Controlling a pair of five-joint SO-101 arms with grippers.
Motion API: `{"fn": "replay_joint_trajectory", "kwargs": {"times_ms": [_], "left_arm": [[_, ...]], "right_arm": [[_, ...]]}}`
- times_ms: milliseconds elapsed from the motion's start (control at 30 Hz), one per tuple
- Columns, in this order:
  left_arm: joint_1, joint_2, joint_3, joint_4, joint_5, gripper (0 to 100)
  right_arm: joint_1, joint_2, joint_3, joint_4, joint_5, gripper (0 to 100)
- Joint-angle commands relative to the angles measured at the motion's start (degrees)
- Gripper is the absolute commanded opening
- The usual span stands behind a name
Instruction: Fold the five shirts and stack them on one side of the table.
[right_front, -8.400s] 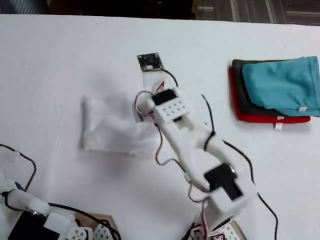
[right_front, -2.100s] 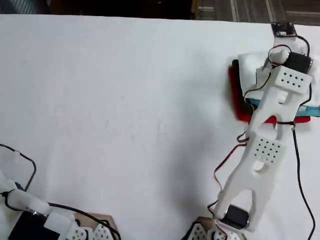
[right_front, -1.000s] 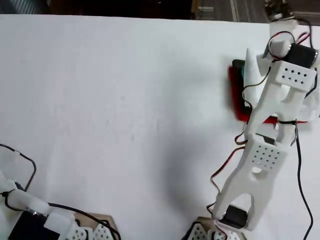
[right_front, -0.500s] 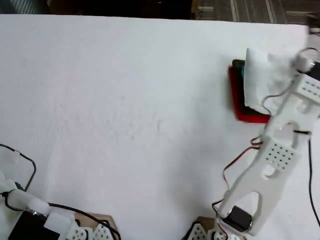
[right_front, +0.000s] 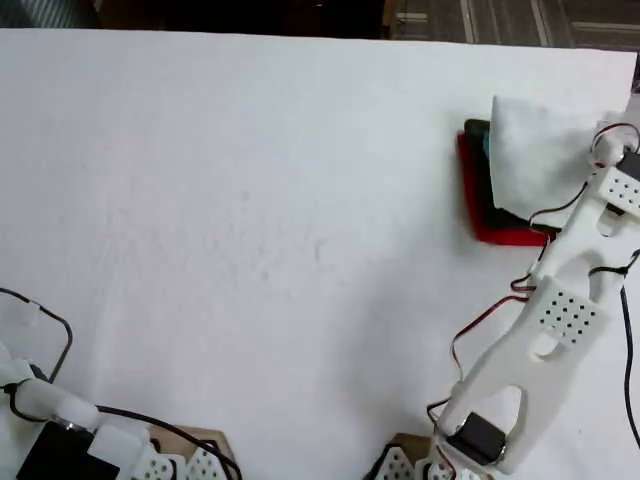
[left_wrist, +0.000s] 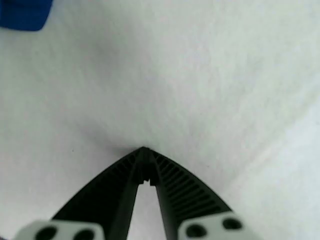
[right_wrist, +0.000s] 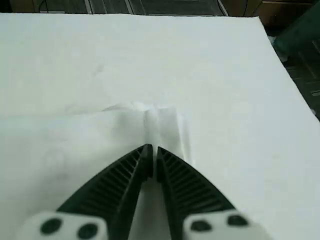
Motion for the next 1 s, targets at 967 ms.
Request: {"fn": "replay_joint_trajectory", "kwargs": {"times_ms": [967], "left_arm": [[-0.2, -0.2, 0.1, -1.2, 0.8, 3]], "right_arm": [[-9.8, -10.3, -34.5, 40.5, -8.2, 2.4]]}}
